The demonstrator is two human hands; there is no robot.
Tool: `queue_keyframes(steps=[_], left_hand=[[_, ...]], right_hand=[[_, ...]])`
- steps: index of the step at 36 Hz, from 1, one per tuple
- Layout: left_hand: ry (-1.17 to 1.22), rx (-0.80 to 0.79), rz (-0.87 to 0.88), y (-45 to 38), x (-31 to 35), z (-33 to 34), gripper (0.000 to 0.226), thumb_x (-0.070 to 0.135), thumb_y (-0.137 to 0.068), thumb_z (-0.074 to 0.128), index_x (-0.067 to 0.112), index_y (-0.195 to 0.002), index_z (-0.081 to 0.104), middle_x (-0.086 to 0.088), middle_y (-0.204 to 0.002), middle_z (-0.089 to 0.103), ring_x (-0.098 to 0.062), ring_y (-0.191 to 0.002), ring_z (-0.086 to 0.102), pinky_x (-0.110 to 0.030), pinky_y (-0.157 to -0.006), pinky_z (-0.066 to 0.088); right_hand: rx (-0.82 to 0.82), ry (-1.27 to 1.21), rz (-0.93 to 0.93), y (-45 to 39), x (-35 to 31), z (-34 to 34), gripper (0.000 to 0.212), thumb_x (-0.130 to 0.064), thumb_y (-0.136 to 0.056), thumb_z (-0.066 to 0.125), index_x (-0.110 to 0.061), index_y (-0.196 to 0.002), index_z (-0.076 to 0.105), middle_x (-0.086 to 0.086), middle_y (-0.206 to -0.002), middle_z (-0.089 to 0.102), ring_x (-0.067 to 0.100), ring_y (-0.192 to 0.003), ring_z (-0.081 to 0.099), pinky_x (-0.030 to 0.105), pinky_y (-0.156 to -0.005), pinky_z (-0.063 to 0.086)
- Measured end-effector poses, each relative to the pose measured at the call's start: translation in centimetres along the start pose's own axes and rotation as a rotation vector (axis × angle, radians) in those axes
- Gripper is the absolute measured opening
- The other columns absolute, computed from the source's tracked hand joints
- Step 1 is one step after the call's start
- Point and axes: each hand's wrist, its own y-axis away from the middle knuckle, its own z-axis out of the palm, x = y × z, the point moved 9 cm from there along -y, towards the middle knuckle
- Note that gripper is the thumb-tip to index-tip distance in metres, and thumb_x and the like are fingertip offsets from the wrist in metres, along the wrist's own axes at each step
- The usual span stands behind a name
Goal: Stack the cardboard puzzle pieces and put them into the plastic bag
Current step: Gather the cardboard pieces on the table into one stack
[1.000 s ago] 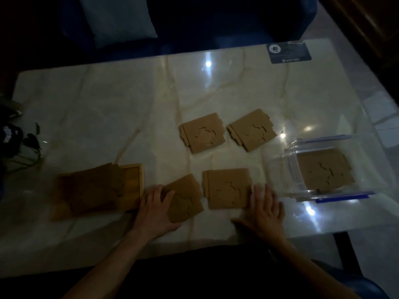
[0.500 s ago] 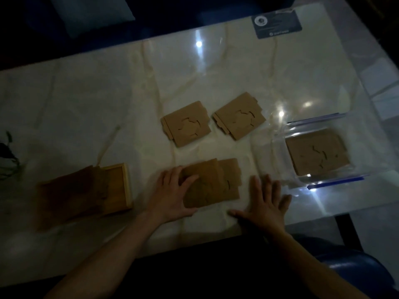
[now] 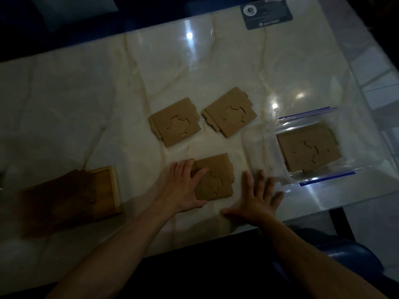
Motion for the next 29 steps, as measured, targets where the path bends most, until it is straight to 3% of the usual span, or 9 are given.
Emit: queue_keyframes(steps=[8,14,23,29], left_hand=[[-0.01,-0.004,0.024,0.1,0.2,-0.3,0.096,0.079,-0.055,0.052,0.039,-0.138,0.024,-0.012,-0.145,0.019,-0.037,-0.133,0.019,-0.059,-0.112,0.017],[-0.041,-0.042,0.046,-0.1,0.6,0.2,0.1,0.077,-0.057,0.055,0.034,-0.14,0.019,-0.011,-0.153,0.006,-0.036,-0.14,0.006,-0.058,-0.114,0.007],[-0.064,-0.011,0.084,-0.2,1.2,-0.2,0.1,0.075,-0.053,0.059,0.031,-0.136,0.026,-0.014,-0.146,0.017,-0.037,-0.132,0.019,-0.054,-0.112,0.016],[-0.086,-0.009,0.03,0.5,-0.3,-0.4,0.099,0.076,-0.052,0.057,0.032,-0.135,0.027,-0.019,-0.144,0.023,-0.039,-0.131,0.023,-0.055,-0.111,0.02]], right_hand=[[-0.053,0.056,0.079,0.4,-0.5,-0.3,0.145,-0.099,-0.034,0.051,-0.05,-0.121,-0.054,-0.006,-0.126,-0.068,0.033,-0.121,-0.056,0.059,-0.094,-0.031],[-0.053,0.072,0.106,0.4,-0.5,-0.3,0.147,-0.098,-0.032,0.053,-0.05,-0.123,-0.052,-0.007,-0.123,-0.07,0.031,-0.114,-0.062,0.058,-0.094,-0.032],[-0.072,0.073,0.122,0.7,-0.8,-0.4,0.145,-0.096,-0.036,0.056,-0.05,-0.117,-0.056,-0.007,-0.116,-0.072,0.034,-0.121,-0.056,0.064,-0.103,-0.026],[-0.06,0.062,0.097,0.7,-0.8,-0.4,0.147,-0.095,-0.039,0.058,-0.048,-0.126,-0.051,-0.005,-0.122,-0.069,0.033,-0.122,-0.053,0.065,-0.105,-0.023]])
